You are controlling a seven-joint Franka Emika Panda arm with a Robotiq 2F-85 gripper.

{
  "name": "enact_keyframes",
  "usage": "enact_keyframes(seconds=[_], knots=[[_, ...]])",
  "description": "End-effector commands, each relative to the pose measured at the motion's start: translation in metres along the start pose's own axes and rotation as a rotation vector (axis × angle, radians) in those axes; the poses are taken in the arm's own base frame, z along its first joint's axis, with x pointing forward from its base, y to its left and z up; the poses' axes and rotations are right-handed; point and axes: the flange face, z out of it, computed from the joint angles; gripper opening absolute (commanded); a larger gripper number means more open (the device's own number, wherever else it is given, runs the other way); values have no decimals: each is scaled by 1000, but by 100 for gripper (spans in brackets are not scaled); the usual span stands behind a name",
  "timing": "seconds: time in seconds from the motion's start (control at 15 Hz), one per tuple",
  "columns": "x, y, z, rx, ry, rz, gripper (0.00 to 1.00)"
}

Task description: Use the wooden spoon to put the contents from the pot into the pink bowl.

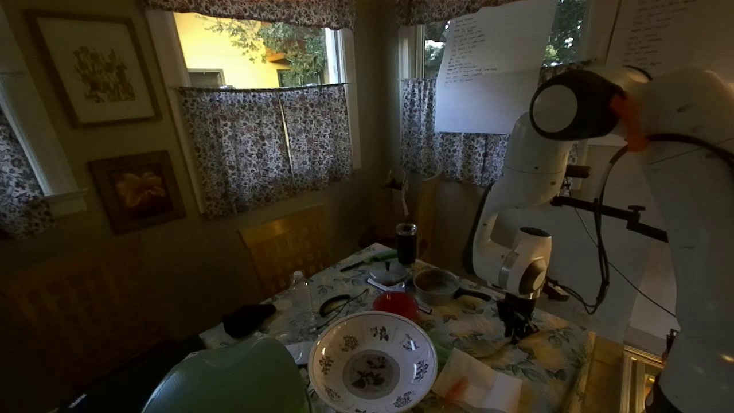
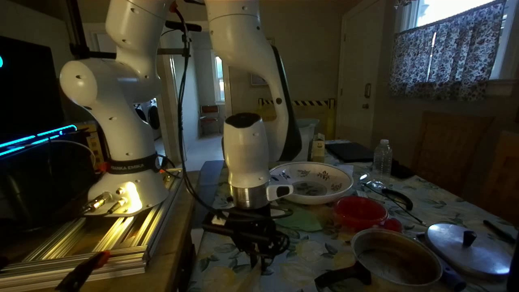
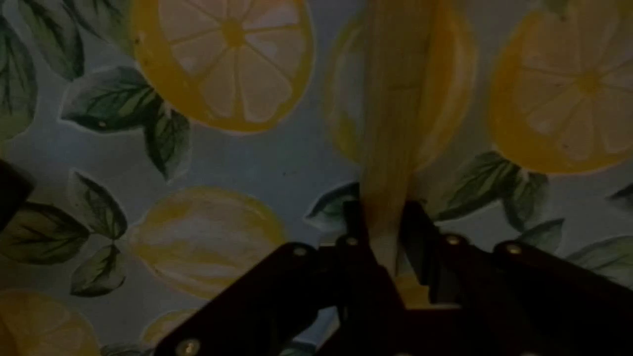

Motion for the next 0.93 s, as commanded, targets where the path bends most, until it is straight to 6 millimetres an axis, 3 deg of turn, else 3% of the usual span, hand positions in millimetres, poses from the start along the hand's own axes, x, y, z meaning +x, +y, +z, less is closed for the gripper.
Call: enact_keyframes(seconds=[0.0, 0.47, 0.73, 0.8, 0.87], knots=[[-4, -12, -21, 7, 29, 28, 7], [-22, 15, -48, -29, 83, 203, 7], [-18, 10, -45, -2, 39, 164, 7], [-14, 7, -44, -4, 26, 119, 51], [-10, 4, -43, 2, 21, 96, 54]])
